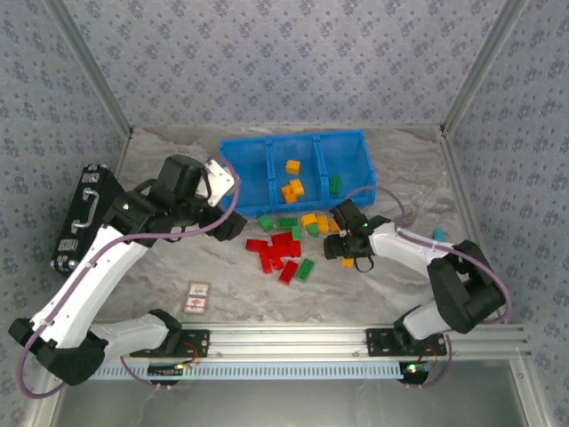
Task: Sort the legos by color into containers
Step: Pick up the lego from the bottom-center of the table, then place the lego in the container.
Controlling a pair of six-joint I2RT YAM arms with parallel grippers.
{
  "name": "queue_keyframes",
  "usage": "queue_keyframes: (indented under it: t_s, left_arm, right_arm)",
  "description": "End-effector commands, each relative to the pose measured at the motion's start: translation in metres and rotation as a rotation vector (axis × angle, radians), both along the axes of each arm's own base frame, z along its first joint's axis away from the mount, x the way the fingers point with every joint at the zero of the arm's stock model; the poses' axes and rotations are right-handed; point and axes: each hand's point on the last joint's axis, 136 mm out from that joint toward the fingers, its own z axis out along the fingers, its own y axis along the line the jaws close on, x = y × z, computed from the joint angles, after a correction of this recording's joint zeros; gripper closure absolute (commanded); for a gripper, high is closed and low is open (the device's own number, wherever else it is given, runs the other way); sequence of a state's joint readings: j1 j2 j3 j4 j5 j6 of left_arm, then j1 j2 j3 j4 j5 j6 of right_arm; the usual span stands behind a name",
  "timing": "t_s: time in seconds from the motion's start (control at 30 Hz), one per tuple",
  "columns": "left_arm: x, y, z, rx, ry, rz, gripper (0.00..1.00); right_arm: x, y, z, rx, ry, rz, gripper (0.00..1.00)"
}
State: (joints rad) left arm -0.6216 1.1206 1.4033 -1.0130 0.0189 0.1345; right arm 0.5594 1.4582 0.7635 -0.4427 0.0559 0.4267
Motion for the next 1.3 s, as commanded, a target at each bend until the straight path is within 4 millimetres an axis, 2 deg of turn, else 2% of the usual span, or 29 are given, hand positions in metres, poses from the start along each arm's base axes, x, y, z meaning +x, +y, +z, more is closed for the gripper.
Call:
queue_keyframes:
  t_s: [0.0, 0.2, 0.43, 0.73, 0.87, 0.93, 1.03, 1.13, 1.27]
  left_arm:
    - [-0.001, -0.003, 0.005, -0.019, -0.010, -0.021, 0.00]
    - [0.001, -0.004, 0.005, -0.016, -0.012, -0.024, 0.00]
    - [0.001, -0.007, 0.007, -0.024, -0.013, -0.034, 0.00]
    - [-0.002, -0.004, 0.008, -0.031, -0.016, -0.028, 0.00]
    - [-0.002, -0.003, 0.008, -0.030, -0.019, -0.027, 0.00]
    - [-0.002, -0.003, 0.008, -0.029, -0.024, -0.027, 0.00]
    - [-0.002, -0.002, 0.011, -0.034, -0.035, -0.025, 0.00]
    - [0.000, 0.000, 0.017, -0.055, -0.059, -0.007, 0.00]
    - [-0.002, 0.004, 0.023, -0.084, -0.073, 0.006, 0.00]
  right_arm:
    - [-0.006, -0.007, -0.001, -0.038, 0.020, -0.028, 0.31]
    - [-0.018, -0.026, 0.000, -0.066, 0.019, -0.109, 0.31]
    - [-0.023, -0.027, -0.007, -0.069, 0.036, -0.126, 0.35]
    - [-0.026, -0.024, -0.014, -0.059, 0.059, -0.126, 0.57]
    - [-0.024, -0.016, -0.002, -0.038, 0.038, -0.102, 0.66]
    - [-0.016, -0.012, 0.011, -0.023, 0.007, -0.090, 0.66]
    - [0.008, 0.003, 0.039, 0.001, -0.069, -0.048, 0.66]
    - [0.043, 0.021, 0.067, 0.016, -0.150, -0.006, 0.66]
    - [0.095, 0.055, 0.093, 0.087, -0.235, 0.041, 0.67]
